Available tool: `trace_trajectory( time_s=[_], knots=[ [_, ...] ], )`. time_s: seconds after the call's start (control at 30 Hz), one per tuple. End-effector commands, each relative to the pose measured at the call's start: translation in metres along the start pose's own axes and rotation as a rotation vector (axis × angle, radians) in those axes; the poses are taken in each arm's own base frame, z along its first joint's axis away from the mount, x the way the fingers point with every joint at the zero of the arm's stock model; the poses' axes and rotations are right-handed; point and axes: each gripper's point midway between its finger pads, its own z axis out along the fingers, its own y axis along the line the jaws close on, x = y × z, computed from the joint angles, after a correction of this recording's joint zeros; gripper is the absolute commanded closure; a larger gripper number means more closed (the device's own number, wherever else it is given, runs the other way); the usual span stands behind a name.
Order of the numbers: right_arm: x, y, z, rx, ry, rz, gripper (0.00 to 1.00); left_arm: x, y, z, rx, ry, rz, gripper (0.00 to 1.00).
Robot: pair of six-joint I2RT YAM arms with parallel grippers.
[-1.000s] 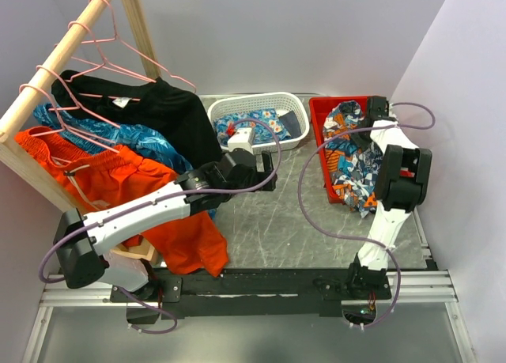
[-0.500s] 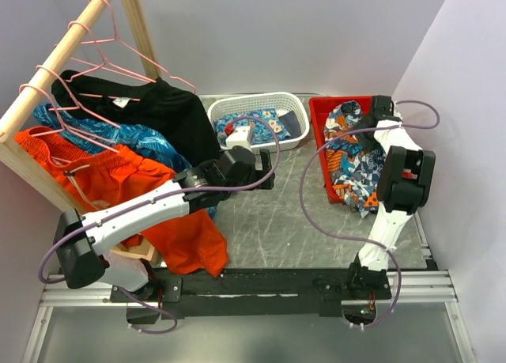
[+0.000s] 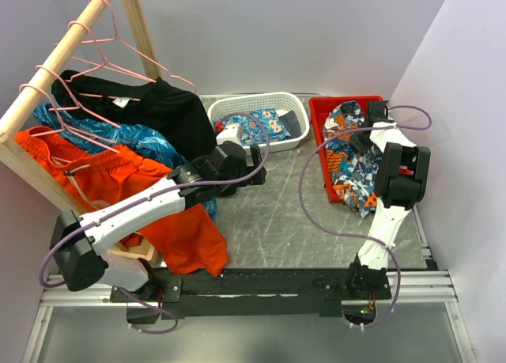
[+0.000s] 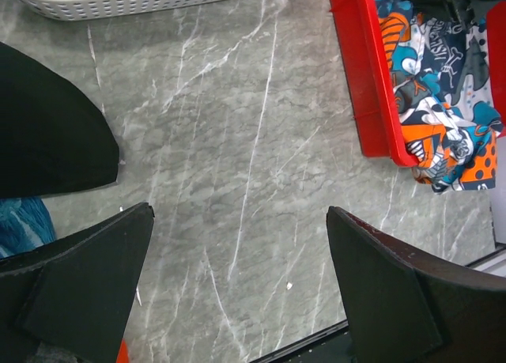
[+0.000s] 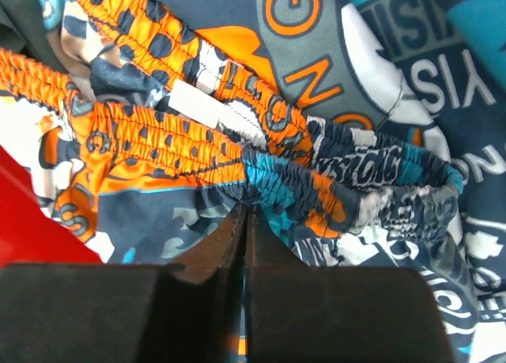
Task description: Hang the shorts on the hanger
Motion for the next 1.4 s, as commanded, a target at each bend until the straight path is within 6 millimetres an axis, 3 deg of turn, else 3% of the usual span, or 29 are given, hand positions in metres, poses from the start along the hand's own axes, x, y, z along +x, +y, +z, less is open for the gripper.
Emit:
trace_trajectory(
  time_s=[0.0,0.1,0.23,0.3,0.33,0.4,0.5,0.57,0.6,0.63,0.67,0.7,0.77,0.9,1.0,1.07,1.17,1.2,1.27,1.3,1.33,1.37],
  knots=[
    [-0.010,0.016,-0.012,-0.051,-0.025,-0.017,1.00,-0.021,-0.010,-0.015,0.073,-0.053,-0.056,0.03],
    [-0.023,0.025,-0.038,-0.094,-0.069,-0.008,1.00,-0.026,-0.009,-0.018,0.074,-0.064,-0.066,0.04],
    [-0.055,0.051,-0.096,-0.200,-0.160,0.005,1.00,-0.031,-0.008,-0.020,0.077,-0.074,-0.079,0.03],
    [-0.061,0.062,-0.118,-0.242,-0.184,0.000,1.00,-0.033,-0.007,-0.021,0.075,-0.079,-0.088,0.04],
    [-0.070,0.069,-0.143,-0.273,-0.224,0.000,1.00,-0.034,-0.007,-0.022,0.077,-0.081,-0.091,0.03],
    [-0.072,0.085,-0.172,-0.331,-0.260,-0.017,1.00,-0.037,-0.005,-0.022,0.074,-0.087,-0.100,0.03],
    [-0.083,0.107,-0.245,-0.450,-0.354,-0.045,1.00,-0.042,-0.006,-0.025,0.081,-0.094,-0.115,0.03],
    [-0.081,0.127,-0.291,-0.531,-0.404,-0.080,1.00,-0.048,-0.007,-0.029,0.080,-0.103,-0.125,0.03],
    [-0.083,0.130,-0.321,-0.572,-0.449,-0.101,1.00,-0.049,-0.007,-0.029,0.081,-0.106,-0.128,0.03],
    [-0.071,0.145,-0.353,-0.637,-0.466,-0.134,1.00,-0.054,-0.009,-0.032,0.088,-0.112,-0.134,0.03],
    [-0.067,0.151,-0.375,-0.683,-0.486,-0.155,1.00,-0.058,-0.009,-0.034,0.089,-0.117,-0.136,0.03],
    [-0.066,0.152,-0.414,-0.748,-0.538,-0.168,1.00,-0.060,-0.010,-0.036,0.092,-0.122,-0.140,0.03],
    [-0.050,0.159,-0.456,-0.830,-0.561,-0.206,1.00,-0.070,-0.014,-0.043,0.103,-0.137,-0.147,0.03],
    [-0.027,0.151,-0.544,-1.007,-0.632,-0.257,1.00,-0.088,-0.023,-0.056,0.131,-0.163,-0.149,0.02],
    [-0.011,0.136,-0.580,-1.102,-0.644,-0.272,1.00,-0.102,-0.030,-0.071,0.158,-0.190,-0.149,0.02],
    [-0.002,0.132,-0.587,-1.137,-0.638,-0.270,1.00,-0.112,-0.032,-0.083,0.165,-0.211,-0.155,0.02],
    [0.036,0.126,-0.559,-1.164,-0.538,-0.303,1.00,-0.119,-0.020,-0.096,0.111,-0.230,-0.186,0.01],
    [0.070,0.125,-0.535,-1.196,-0.460,-0.342,1.00,-0.115,-0.013,-0.096,0.088,-0.227,-0.186,0.01],
    [0.110,0.121,-0.506,-1.213,-0.374,-0.365,1.00,-0.113,-0.006,-0.102,0.079,-0.230,-0.203,0.01],
    [0.142,0.112,-0.468,-1.175,-0.326,-0.380,1.00,-0.106,0.000,-0.099,0.062,-0.216,-0.202,0.01],
    [0.182,0.110,-0.463,-1.219,-0.252,-0.427,1.00,-0.100,0.000,-0.098,0.070,-0.196,-0.197,0.03],
    [0.210,0.104,-0.453,-1.233,-0.209,-0.449,1.00,-0.094,0.001,-0.096,0.074,-0.178,-0.192,0.04]
  ],
)
